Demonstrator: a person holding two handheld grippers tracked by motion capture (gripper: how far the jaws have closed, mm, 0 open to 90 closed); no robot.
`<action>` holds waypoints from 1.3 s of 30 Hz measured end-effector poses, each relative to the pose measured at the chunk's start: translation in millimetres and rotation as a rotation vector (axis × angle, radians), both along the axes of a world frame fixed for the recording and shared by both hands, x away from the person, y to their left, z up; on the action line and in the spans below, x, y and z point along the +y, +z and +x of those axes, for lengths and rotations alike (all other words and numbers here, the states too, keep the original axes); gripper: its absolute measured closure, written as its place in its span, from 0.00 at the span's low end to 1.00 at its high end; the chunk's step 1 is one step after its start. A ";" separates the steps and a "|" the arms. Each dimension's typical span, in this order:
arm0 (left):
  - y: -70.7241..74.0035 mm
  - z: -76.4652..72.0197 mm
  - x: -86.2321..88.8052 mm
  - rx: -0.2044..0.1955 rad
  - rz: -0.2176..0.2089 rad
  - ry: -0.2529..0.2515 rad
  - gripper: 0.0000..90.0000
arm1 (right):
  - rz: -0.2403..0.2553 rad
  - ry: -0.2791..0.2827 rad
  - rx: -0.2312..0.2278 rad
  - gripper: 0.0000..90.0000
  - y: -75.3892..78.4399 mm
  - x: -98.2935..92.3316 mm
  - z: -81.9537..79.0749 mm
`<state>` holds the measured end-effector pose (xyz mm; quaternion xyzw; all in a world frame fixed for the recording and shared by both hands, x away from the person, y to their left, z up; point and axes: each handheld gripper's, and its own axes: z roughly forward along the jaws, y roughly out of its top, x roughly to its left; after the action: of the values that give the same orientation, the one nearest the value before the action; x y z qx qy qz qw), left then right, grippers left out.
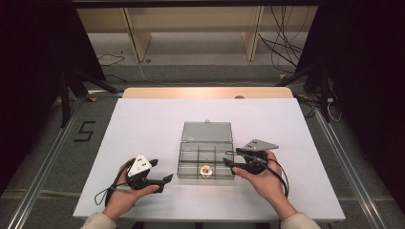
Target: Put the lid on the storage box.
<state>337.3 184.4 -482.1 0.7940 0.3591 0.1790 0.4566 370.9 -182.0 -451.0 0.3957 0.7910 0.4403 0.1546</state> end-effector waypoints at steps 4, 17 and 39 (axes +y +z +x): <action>1.1 -0.8 -1.4 0.001 -0.006 0.004 0.22 | -0.001 -0.002 0.001 0.40 -1.7 -3.3 -0.1; 0.1 -1.3 -2.9 0.005 -0.008 0.002 0.24 | 0.011 -0.026 0.001 0.40 -2.3 -10.0 5.0; 16.9 54.8 -19.2 0.063 -0.013 0.062 0.29 | -0.011 -0.075 0.020 0.40 -2.2 -2.4 30.8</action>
<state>392.1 165.3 -465.2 0.7847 0.3990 0.1655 0.4445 401.7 -184.4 -453.2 0.4286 0.7795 0.4261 0.1650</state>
